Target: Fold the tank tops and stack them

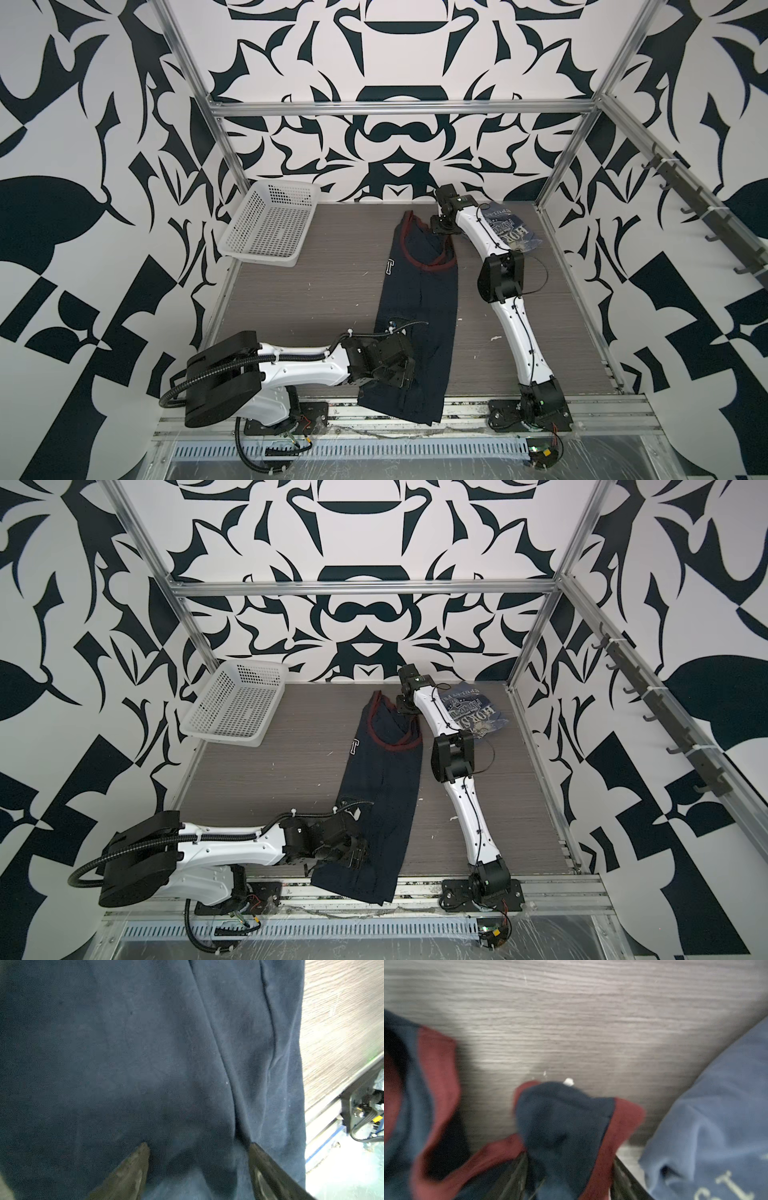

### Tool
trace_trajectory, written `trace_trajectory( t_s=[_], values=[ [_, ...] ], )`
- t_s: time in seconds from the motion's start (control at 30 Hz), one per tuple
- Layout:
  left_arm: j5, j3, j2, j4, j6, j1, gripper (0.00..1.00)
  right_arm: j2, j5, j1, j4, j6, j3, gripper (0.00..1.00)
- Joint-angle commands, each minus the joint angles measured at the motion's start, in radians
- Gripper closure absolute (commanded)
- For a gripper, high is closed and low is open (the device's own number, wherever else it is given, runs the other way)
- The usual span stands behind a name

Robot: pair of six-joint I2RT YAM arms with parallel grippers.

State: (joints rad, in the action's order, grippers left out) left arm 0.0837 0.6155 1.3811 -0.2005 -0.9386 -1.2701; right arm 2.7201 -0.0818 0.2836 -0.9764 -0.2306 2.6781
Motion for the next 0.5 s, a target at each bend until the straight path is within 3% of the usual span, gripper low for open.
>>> trace_trajectory(
  t_s=[0.0,0.2,0.47],
  values=[
    [0.016,-0.027,0.01,-0.04,-0.013,-0.002,0.22,-0.116,0.058,-0.006,0.037,-0.043,-0.029,0.47],
    [0.011,-0.029,0.021,-0.031,-0.014,-0.002,0.22,-0.081,0.009,-0.007,0.041,-0.03,-0.012,0.8],
    [0.018,-0.031,0.024,-0.036,-0.009,-0.002,0.21,-0.016,0.002,-0.008,0.047,0.023,0.006,0.84]
  ],
)
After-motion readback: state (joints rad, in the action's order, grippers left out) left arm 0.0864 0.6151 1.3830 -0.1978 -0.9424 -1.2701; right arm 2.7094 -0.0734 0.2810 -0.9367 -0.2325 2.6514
